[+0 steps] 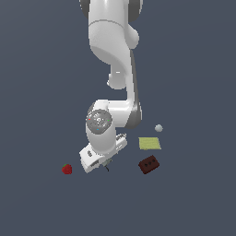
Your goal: Pick up a designated object from a clutter of objects.
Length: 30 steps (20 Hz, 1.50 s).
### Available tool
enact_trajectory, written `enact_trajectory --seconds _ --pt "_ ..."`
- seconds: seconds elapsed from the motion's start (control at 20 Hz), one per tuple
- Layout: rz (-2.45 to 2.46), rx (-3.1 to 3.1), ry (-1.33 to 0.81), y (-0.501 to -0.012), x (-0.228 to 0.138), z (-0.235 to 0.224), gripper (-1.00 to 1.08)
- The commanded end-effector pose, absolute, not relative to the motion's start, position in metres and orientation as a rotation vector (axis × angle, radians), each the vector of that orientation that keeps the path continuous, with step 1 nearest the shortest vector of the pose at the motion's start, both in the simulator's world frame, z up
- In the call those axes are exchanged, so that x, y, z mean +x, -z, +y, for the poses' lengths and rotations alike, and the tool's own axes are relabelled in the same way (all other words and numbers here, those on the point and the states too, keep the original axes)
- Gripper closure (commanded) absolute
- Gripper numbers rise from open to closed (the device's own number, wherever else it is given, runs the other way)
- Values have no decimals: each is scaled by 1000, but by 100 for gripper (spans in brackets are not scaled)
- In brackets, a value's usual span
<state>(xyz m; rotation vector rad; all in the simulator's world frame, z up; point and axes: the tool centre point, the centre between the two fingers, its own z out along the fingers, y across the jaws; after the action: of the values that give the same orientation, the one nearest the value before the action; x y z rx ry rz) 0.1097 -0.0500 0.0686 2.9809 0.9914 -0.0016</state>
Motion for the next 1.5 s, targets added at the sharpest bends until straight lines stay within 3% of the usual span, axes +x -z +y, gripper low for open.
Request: enact_trajectory --seconds 0.0,1.05,1.1,1.45 --pt "1011 2974 0 -64 111 -51 -92" --pt "1015 2973 0 -13 111 -51 -92" --pt "1015 2973 0 -13 111 -51 108" --pt "1015 2973 0 -13 111 -51 108"
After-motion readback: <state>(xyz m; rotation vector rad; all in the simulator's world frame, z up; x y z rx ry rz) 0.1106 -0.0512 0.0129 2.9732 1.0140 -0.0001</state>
